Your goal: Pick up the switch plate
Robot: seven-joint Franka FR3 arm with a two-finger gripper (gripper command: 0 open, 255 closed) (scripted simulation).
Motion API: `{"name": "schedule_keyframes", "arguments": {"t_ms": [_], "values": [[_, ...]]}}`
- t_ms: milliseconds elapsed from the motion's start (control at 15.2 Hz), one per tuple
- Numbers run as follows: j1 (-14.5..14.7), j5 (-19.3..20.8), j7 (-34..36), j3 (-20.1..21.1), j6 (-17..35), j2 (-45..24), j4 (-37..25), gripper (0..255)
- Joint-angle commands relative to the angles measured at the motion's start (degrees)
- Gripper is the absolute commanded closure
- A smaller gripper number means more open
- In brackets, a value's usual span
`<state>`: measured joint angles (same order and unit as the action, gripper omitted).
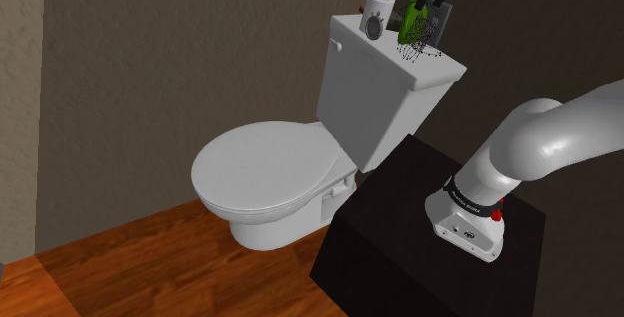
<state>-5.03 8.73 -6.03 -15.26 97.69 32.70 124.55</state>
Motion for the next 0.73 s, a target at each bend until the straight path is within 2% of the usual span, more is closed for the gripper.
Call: {"name": "schedule_keyframes", "arguments": {"t_ms": [0, 330, 660], "values": [[-0.54, 0.62, -1.87, -1.98, 0.19, -2.81, -2.79, 0], [-1.48, 0.82, -6.63, -7.0, 0.93, -10.77, -10.41, 0], [-2.54, -0.94, -11.99, -12.09, 0.98, -19.82, -19.53, 0]]}}
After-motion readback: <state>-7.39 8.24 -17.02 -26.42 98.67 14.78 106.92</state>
